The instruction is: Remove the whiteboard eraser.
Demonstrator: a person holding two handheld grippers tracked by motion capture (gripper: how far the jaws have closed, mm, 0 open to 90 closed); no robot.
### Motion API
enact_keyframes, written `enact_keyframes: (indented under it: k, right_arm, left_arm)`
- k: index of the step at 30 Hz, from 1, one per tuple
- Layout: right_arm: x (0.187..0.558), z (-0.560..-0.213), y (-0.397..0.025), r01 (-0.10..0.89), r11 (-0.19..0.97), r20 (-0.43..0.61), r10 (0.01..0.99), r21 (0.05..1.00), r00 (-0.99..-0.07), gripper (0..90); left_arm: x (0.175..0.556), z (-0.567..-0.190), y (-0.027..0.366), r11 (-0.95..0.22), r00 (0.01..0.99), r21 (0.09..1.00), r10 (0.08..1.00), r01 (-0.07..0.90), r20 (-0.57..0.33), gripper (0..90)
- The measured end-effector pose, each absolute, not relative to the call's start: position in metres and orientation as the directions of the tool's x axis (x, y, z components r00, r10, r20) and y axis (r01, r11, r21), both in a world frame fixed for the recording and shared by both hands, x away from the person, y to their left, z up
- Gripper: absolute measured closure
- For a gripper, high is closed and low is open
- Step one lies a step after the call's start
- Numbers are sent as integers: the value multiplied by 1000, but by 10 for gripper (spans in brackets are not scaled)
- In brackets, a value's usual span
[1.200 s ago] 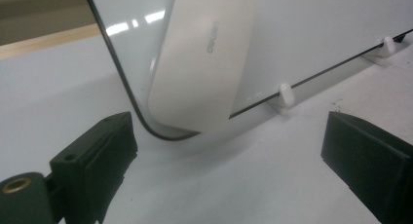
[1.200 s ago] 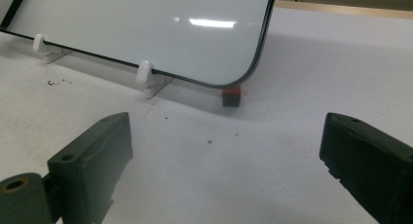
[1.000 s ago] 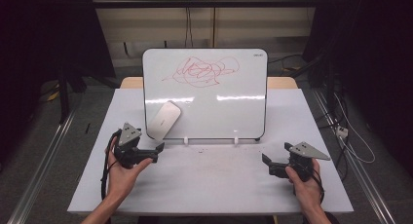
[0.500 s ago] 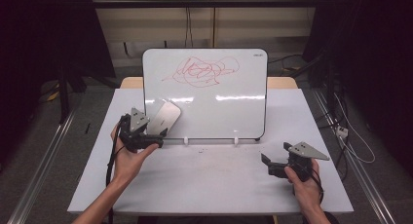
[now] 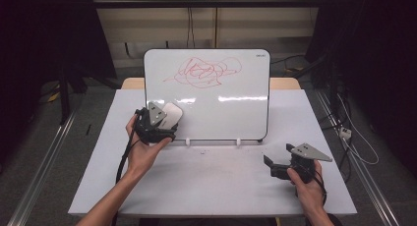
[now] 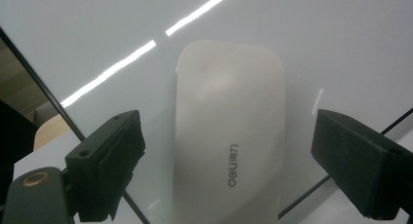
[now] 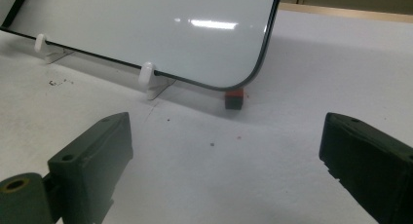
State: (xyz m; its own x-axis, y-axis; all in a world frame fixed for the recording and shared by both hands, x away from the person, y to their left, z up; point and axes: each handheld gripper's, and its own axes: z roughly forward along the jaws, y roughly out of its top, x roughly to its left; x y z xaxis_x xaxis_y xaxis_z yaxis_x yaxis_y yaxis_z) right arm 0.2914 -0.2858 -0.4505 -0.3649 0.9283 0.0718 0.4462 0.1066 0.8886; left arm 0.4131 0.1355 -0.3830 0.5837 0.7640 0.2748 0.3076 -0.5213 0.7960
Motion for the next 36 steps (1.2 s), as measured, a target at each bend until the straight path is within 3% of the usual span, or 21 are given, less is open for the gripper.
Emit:
enact_keyframes:
  k: [12, 14, 19, 21, 36]
  right_arm:
    - [291, -451, -286, 446, 111, 71, 926, 888, -371, 58]
    - [291, -451, -285, 445, 115, 66, 926, 888, -371, 58]
    - [292, -451, -285, 452, 115, 67, 928, 885, -367, 58]
    - [291, -451, -285, 449, 118, 64, 927, 886, -370, 58]
    - [292, -451, -284, 454, 116, 66, 928, 883, -366, 59]
  left_arm:
    - [413, -398, 131, -587, 573, 734, 749, 340, 333, 196]
    - [412, -399, 130, -591, 562, 737, 749, 327, 351, 256]
    - [413, -404, 125, -612, 556, 717, 742, 333, 375, 256]
    - [412, -405, 125, -608, 534, 724, 751, 327, 389, 295]
    - [416, -407, 124, -609, 534, 711, 755, 352, 382, 309]
